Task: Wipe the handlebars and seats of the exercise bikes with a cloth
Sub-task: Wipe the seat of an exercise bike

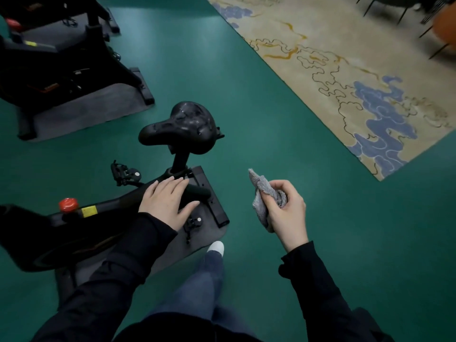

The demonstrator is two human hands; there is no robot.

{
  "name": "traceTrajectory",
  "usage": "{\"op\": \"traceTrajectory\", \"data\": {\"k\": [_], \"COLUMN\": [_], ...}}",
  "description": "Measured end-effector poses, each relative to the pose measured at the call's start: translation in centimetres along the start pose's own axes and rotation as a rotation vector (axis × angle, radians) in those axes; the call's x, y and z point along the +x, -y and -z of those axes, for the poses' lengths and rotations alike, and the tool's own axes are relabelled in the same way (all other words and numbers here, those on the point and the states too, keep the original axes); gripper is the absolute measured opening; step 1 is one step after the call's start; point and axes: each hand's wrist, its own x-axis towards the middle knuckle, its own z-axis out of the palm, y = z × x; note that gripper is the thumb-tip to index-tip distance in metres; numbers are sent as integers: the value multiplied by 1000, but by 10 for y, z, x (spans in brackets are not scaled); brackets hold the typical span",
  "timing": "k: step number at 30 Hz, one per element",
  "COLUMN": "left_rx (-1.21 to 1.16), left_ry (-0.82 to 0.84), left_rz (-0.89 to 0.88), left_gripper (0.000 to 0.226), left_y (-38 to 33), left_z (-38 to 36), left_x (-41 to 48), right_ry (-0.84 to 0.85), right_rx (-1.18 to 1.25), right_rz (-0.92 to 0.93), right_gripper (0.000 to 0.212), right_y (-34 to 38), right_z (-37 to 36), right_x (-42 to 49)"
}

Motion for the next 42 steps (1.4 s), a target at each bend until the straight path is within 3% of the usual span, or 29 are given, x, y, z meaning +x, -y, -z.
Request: {"op": "traceTrajectory", "data": {"k": [13, 20, 32, 42], "left_rx": [-34, -59, -147, -171], "left_ry": [16, 40, -67, -139], "left_rz": [53, 208, 600, 755], "left_gripper": [64, 64, 62, 62], "left_y": [-15, -30, -132, -208], "left_z": [1, -8, -13, -24], "left_x": [131, 157, 219, 262], "right_ry": [197, 319, 566, 687], "right_rx": [12, 26, 19, 0], "right_rz": [98, 96, 231, 293], "right_gripper": [16, 20, 22, 22], "right_y": [19, 6, -35, -61], "right_z": [-46, -45, 37, 85], "right_x": [152, 213, 353, 439]}}
